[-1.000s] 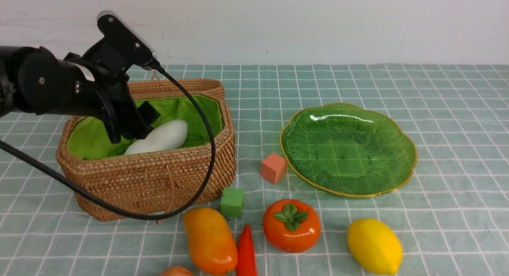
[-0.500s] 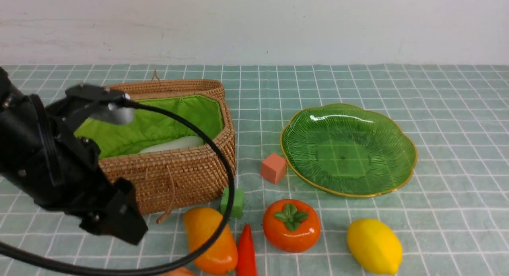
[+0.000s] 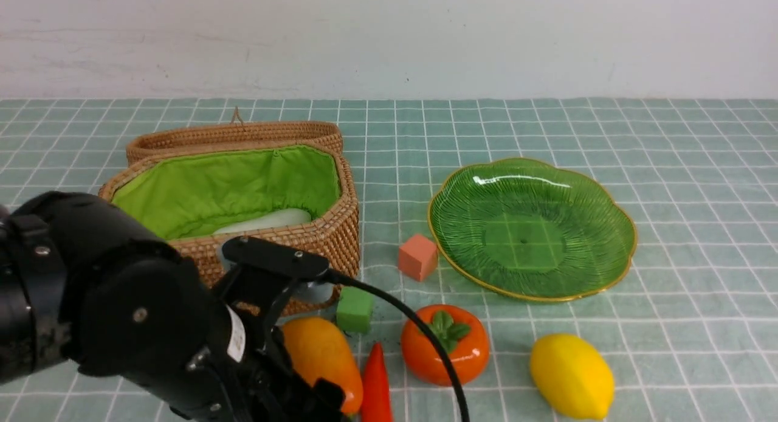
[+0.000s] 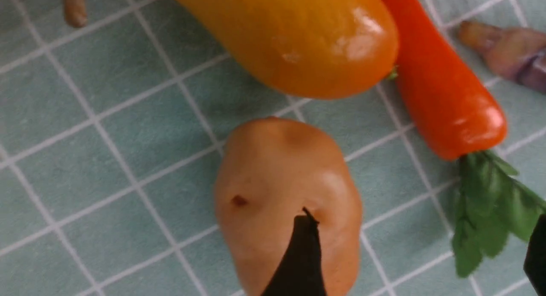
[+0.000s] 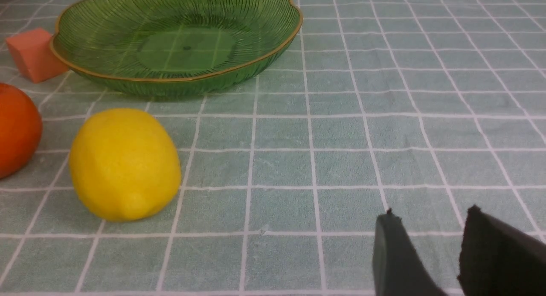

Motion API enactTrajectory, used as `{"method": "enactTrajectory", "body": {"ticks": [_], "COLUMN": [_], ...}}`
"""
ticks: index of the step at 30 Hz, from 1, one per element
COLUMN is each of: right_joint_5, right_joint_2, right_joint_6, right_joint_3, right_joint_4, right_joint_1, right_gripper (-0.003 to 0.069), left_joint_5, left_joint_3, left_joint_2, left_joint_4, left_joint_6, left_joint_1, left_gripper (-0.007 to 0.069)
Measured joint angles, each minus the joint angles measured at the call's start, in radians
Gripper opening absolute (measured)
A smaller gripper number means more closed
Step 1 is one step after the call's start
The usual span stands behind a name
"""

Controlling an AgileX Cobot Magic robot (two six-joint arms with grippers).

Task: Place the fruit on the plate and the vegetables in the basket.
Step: Grab a potato with your left arm and place it in the basket on the left

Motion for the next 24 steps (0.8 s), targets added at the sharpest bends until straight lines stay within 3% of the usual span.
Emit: {"method": "enactTrajectory", "body": {"ticks": [6, 14, 24], "right_joint_5": [0.000, 0.000, 0.000], "right_joint_2": [0.000, 0.000, 0.000], "right_joint_6": [0.000, 0.000, 0.000], "right_joint_3": [0.000, 0.000, 0.000], "right_joint_4": [0.000, -0.001, -0.002], "right_joint_1": [0.000, 0.000, 0.000], "right_gripper": [0.0240, 0.0240, 0.0240], "left_joint_5": [0.105, -0.003, 0.012], "left_joint_3": [0.003, 0.023, 0.010], "left_joint_2": [0.071, 0.182, 0.207], "left_joint_4": [0.125, 0.053, 0.056], "left_joint_6": [-0.165, -0.181, -0.180], "left_joint_1": [0.000, 0.000, 0.000], "left_gripper": [0.0612, 0.0567, 0.0549]}}
